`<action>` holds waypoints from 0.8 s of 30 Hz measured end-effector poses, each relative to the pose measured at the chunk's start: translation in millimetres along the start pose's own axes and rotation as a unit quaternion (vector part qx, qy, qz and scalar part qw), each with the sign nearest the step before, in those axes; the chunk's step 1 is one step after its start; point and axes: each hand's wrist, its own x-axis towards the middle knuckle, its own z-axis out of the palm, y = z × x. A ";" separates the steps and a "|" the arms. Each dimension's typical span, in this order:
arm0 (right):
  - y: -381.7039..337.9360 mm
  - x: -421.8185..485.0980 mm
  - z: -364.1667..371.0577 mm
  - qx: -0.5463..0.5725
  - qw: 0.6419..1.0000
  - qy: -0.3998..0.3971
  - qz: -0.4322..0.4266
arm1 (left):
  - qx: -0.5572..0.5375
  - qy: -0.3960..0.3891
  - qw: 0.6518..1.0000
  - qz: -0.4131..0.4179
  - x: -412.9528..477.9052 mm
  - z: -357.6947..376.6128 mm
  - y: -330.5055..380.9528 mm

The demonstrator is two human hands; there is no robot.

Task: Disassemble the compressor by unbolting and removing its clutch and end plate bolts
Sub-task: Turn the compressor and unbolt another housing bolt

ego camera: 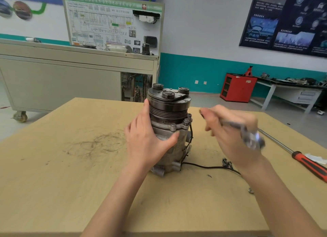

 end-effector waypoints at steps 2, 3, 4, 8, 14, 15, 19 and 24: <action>0.5 -6.9 7.7 -0.038 0.998 0.007 -0.056 | 0.000 0.000 1.000 0.001 0.1 0.0 -0.2; 1.0 -11.1 11.6 -0.048 0.997 0.003 -0.067 | 0.000 0.000 1.000 0.001 0.1 0.0 -0.2; 0.6 -15.2 15.6 -0.049 0.996 -0.001 -0.070 | -0.002 -0.001 1.000 0.000 0.1 0.1 -0.1; -0.6 -30.0 31.9 -0.135 0.987 0.028 -0.085 | 0.000 0.004 1.000 -0.002 -0.1 1.0 -0.9; -12.4 -33.5 44.5 -0.217 0.969 0.027 -0.118 | -0.008 0.011 1.000 -0.012 -0.3 0.4 0.6; -15.7 -32.0 45.2 -0.225 0.967 0.019 -0.120 | -0.013 0.009 1.000 -0.015 -0.6 0.3 0.7; -23.2 -33.2 49.9 -0.255 0.960 -0.007 -0.119 | -0.022 -0.002 1.000 -0.020 -1.1 -0.8 0.1; 0.6 -51.6 39.9 -0.057 0.998 0.003 -0.031 | -0.007 -0.008 1.000 -0.008 -0.4 -1.9 0.3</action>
